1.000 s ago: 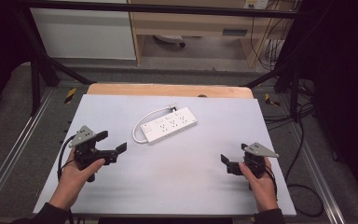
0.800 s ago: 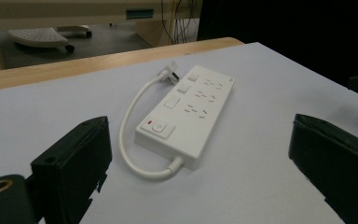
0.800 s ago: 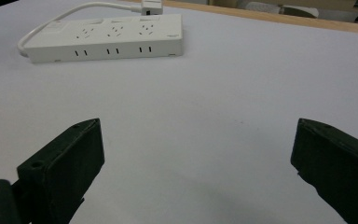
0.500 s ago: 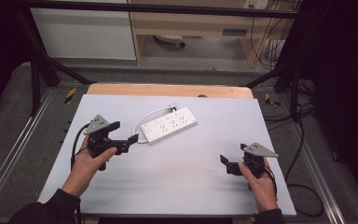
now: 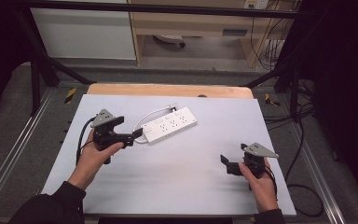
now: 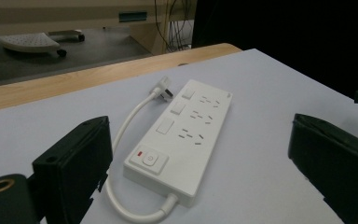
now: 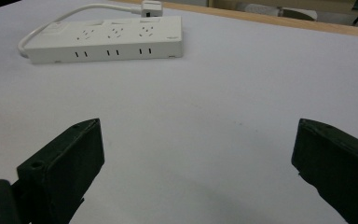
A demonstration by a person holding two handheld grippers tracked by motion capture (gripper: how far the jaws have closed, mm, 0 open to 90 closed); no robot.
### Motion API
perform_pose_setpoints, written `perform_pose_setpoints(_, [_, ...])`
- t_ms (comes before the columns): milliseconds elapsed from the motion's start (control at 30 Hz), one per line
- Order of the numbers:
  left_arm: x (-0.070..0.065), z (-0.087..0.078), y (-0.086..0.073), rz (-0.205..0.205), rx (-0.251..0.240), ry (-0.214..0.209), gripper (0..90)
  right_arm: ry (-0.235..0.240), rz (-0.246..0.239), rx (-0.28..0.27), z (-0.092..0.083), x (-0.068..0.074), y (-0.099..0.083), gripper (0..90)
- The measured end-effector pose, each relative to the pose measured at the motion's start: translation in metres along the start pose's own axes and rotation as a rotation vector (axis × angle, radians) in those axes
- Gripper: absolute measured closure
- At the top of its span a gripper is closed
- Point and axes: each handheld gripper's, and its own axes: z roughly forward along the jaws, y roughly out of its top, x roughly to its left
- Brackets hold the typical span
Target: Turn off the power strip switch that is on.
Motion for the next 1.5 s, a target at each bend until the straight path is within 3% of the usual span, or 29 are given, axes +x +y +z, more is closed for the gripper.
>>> perform_pose_setpoints(433, [0.008,0.025,0.009,0.000,0.005,0.007,11.3,-0.008,-0.006,-0.002,0.000,0.000,0.000,2.8])
perform_pose_setpoints(667, [0.010,0.035,0.016,0.022,0.009,0.020,11.5,-0.007,-0.006,-0.004,-0.001,0.000,0.000,2.8])
perform_pose_setpoints(1233, [0.012,0.054,0.015,0.017,0.036,0.037,15.4,-0.001,-0.008,0.000,0.000,0.001,0.000,3.4])
perform_pose_setpoints(1500, [0.015,0.058,0.014,0.020,0.048,0.040,27.2,-0.001,-0.007,0.004,0.000,0.000,0.000,3.5])
